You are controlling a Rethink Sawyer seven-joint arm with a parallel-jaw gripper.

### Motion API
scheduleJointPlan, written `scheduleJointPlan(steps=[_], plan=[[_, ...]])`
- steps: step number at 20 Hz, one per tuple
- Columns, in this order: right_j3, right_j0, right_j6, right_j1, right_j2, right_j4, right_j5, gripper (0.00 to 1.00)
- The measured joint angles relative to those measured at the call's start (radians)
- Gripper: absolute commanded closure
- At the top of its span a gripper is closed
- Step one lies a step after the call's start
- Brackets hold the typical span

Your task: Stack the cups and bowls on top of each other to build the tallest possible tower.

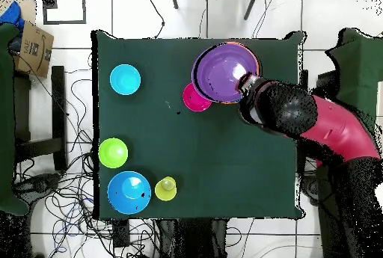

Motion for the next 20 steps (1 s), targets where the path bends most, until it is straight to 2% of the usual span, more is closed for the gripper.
scheduleJointPlan(steps=[13, 14, 20], plan=[[0.000, 0.000, 0.000, 0.001, 0.000, -0.025, 0.000, 1.00], [0.000, 0.000, 0.000, 0.004, 0.000, -0.026, 0.000, 0.00], [0.000, 0.001, 0.000, 0.015, -0.001, -0.032, -0.003, 0.00]])
